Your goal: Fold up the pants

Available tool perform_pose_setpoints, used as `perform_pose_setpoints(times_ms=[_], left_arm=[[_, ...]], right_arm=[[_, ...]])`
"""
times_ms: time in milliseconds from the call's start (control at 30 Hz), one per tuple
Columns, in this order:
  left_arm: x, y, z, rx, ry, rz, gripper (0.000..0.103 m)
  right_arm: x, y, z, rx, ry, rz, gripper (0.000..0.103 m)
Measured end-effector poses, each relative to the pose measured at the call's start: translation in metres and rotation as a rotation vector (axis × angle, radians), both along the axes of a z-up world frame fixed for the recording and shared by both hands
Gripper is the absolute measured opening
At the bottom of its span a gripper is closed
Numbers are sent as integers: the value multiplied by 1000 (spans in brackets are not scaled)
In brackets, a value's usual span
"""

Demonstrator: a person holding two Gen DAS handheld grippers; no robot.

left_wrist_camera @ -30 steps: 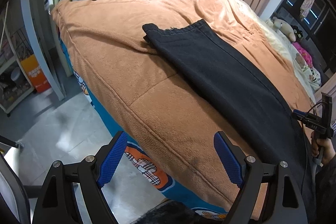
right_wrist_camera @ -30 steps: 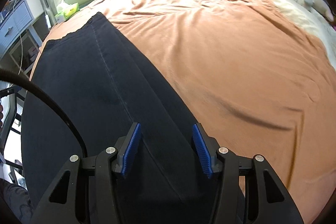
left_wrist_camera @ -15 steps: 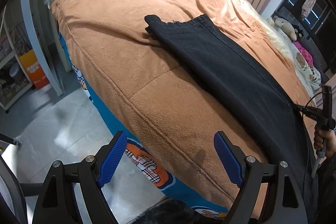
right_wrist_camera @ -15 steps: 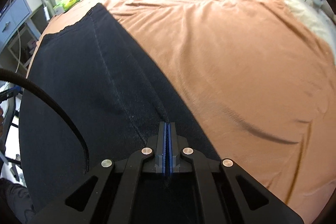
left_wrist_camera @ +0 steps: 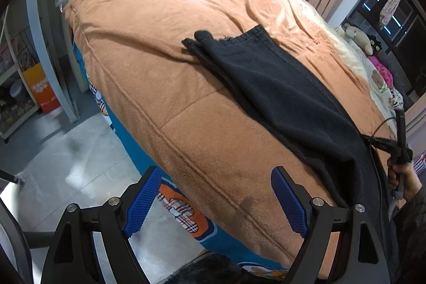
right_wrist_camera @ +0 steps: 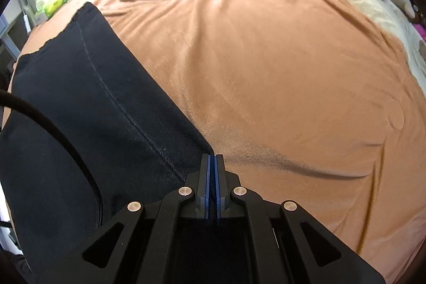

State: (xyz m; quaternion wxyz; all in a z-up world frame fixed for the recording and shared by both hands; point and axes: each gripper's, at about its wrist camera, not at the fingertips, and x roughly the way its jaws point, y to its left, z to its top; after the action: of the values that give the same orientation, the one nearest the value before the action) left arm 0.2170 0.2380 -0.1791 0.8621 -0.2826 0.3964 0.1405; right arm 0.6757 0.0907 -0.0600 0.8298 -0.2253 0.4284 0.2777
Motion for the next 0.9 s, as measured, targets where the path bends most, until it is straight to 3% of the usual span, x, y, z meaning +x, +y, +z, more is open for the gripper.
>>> perform_pose_setpoints(times_ms=[167,233,300,667,900], left_arm=[[9,2,8,13,-29,-6,86],[15,2,9,21,-38,-10,86],[21,3,9,23,-36,-6,86],[53,6,8,-9,-57,-16,78],[78,17,-4,-54,-31,19,70]], right_arm=[[-15,-31,22,83,28,5,27],[-22,-50,30,98,16,-8,41],[-30,-70,34,115,17,-19,45],[-55,-153,21,39,47,-121,46],[-57,-156,6,12,53,-135,46]])
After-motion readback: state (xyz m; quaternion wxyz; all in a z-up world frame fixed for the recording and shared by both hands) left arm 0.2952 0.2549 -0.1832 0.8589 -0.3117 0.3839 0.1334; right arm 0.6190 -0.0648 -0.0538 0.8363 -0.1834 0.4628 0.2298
